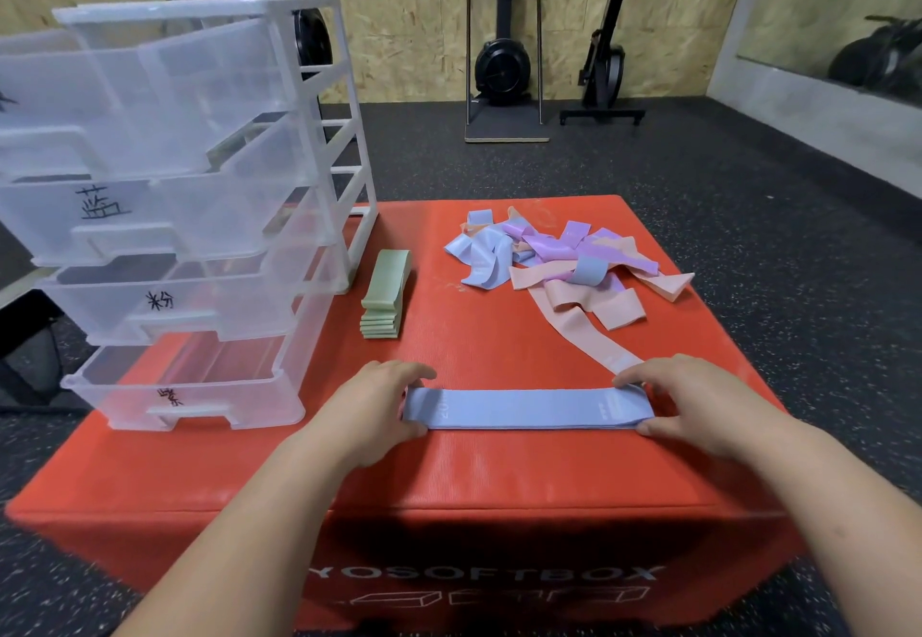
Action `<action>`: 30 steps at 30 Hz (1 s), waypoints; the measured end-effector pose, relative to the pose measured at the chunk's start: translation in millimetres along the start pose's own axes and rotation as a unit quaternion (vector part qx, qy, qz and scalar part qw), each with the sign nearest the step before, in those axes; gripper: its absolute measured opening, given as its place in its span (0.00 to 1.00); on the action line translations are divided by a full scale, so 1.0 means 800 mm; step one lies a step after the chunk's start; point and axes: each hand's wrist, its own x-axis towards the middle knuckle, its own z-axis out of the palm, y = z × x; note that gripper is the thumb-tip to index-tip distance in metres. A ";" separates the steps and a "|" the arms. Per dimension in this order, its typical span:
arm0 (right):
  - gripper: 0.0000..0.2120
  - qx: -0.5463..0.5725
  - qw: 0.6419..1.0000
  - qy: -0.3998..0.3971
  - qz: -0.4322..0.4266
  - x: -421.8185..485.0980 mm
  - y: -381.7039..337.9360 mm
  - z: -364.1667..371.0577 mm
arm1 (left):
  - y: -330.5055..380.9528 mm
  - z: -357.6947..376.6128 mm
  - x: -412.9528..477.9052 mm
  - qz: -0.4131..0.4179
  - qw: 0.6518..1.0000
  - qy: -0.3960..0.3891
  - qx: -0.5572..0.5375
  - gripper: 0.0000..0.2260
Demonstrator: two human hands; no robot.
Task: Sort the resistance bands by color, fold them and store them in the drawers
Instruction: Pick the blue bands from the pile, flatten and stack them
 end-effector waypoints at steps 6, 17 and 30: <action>0.31 0.029 0.999 0.018 -0.018 0.005 -0.006 -0.015 | 0.001 -0.001 0.011 0.023 1.000 -0.011 -0.002 0.34; 0.24 0.069 0.991 0.101 -0.048 0.115 -0.106 0.000 | 0.010 0.030 0.071 0.013 0.999 0.041 -0.005 0.26; 0.40 0.007 1.000 0.021 -0.010 0.243 -0.193 0.045 | -0.003 0.041 0.088 0.013 0.998 0.061 0.031 0.23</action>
